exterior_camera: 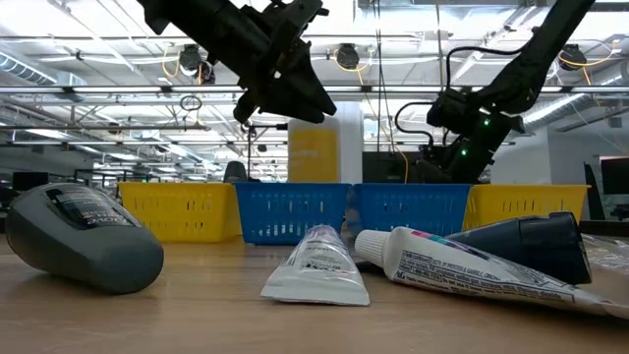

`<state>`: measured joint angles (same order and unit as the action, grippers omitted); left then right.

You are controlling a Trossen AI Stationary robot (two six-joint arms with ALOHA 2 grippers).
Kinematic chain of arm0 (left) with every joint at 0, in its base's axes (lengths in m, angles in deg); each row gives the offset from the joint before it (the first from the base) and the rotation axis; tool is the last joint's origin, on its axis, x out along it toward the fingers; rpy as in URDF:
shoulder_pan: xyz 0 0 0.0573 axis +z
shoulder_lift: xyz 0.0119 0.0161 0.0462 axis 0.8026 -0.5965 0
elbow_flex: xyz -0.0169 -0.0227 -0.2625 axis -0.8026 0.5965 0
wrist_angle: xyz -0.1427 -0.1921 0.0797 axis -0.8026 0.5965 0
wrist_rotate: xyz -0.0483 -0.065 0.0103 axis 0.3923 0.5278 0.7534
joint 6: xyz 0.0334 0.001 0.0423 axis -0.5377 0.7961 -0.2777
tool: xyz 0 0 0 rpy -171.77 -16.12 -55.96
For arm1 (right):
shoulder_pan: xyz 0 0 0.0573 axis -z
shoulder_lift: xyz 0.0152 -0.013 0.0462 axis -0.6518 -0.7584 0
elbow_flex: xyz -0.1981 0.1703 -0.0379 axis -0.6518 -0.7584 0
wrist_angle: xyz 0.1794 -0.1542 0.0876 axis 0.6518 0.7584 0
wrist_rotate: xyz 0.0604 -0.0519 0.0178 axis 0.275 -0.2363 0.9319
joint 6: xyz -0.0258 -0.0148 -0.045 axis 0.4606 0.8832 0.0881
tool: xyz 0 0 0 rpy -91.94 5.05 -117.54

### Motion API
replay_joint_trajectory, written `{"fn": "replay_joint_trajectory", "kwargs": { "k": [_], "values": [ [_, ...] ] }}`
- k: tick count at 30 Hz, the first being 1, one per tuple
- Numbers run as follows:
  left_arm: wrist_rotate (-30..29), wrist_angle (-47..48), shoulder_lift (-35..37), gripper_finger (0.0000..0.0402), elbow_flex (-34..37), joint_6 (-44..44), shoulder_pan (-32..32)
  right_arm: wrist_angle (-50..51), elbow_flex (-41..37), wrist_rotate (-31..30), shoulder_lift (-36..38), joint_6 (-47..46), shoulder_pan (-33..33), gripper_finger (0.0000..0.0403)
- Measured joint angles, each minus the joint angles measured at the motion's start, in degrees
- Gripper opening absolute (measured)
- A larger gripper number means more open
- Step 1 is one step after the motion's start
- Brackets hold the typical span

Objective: Pick & Place Travel size toiletries
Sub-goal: Put the black comb into the left blue bin

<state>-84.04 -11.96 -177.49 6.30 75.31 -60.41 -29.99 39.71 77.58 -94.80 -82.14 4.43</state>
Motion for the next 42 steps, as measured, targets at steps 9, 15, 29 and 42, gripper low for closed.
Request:
{"fn": "replay_joint_trajectory", "kwargs": {
  "k": [9,15,29,42],
  "values": [
    [-0.11,-0.02,0.00,0.0104,0.00,-0.02,0.00,-0.13,0.02,0.31,-0.98,-0.23,1.48,0.0247],
    [-0.14,-0.04,0.00,0.0104,0.00,-0.02,0.00,-0.22,0.02,3.09,-1.40,-0.20,1.31,0.0247],
    [-0.09,-0.06,0.00,0.0104,0.00,0.00,0.00,-1.47,-1.55,3.53,-1.75,-0.46,1.43,0.0247],
    [-0.03,-0.04,0.00,0.0104,0.00,0.01,0.00,-4.18,-4.99,4.78,-1.65,-0.01,1.81,0.0110]
  ]
}}
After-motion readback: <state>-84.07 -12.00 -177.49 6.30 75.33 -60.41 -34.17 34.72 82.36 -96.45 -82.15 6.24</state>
